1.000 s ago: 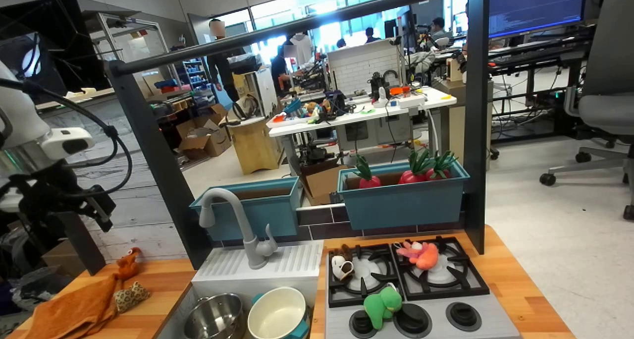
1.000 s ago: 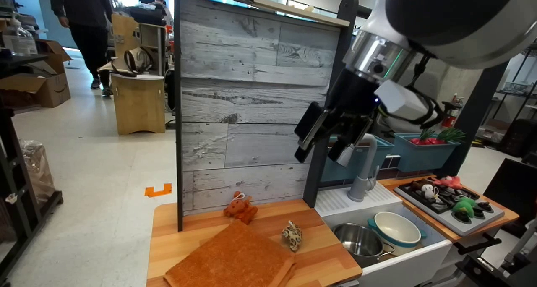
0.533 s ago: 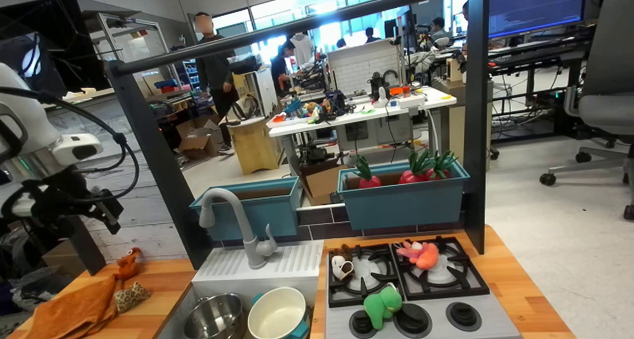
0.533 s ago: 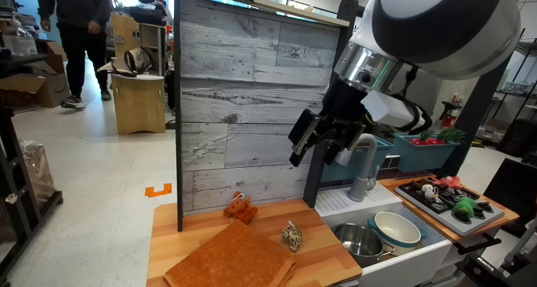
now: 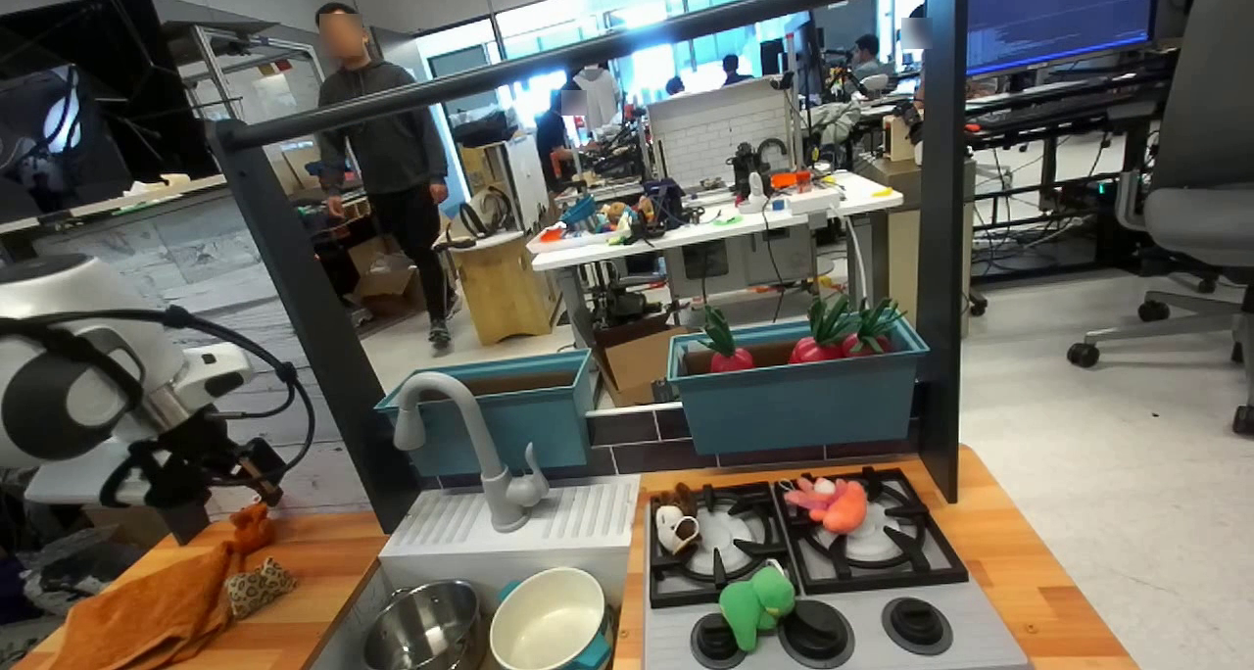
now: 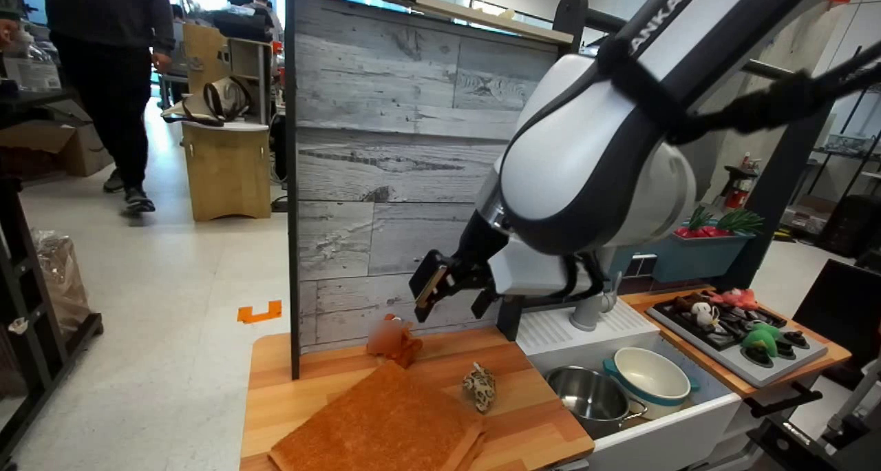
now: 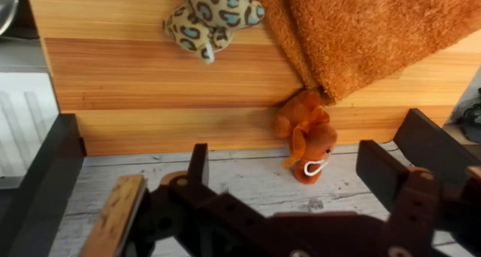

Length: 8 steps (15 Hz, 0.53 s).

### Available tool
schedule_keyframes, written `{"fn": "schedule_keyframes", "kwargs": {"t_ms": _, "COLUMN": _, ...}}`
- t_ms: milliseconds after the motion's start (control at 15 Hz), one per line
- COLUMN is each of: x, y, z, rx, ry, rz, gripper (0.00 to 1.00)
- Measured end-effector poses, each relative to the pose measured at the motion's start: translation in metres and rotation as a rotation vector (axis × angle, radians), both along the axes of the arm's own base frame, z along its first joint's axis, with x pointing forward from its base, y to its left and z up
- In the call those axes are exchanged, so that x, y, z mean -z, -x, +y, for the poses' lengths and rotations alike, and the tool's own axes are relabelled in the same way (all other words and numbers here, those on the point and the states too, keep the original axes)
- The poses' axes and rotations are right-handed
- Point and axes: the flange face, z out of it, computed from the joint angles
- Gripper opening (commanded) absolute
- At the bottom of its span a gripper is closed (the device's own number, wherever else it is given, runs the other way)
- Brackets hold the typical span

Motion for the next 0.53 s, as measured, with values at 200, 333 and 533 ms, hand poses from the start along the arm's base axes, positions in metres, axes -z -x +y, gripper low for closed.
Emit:
{"fn": "schedule_keyframes", "kwargs": {"t_ms": 200, "x": 0.033, "y": -0.006, "z": 0.023, "rx": -0.015, "ry": -0.011, "rz": -0.006, "gripper": 0.83}}
{"fn": "schedule_keyframes", "kwargs": {"t_ms": 333, "x": 0.044, "y": -0.009, "z": 0.036, "rx": -0.026, "ry": -0.021, "rz": -0.017, "gripper": 0.65}}
{"fn": "schedule_keyframes", "kwargs": {"t_ms": 533, "x": 0.052, "y": -0.017, "z": 0.046, "rx": -0.032, "ry": -0.034, "rz": -0.038, "gripper": 0.42}}
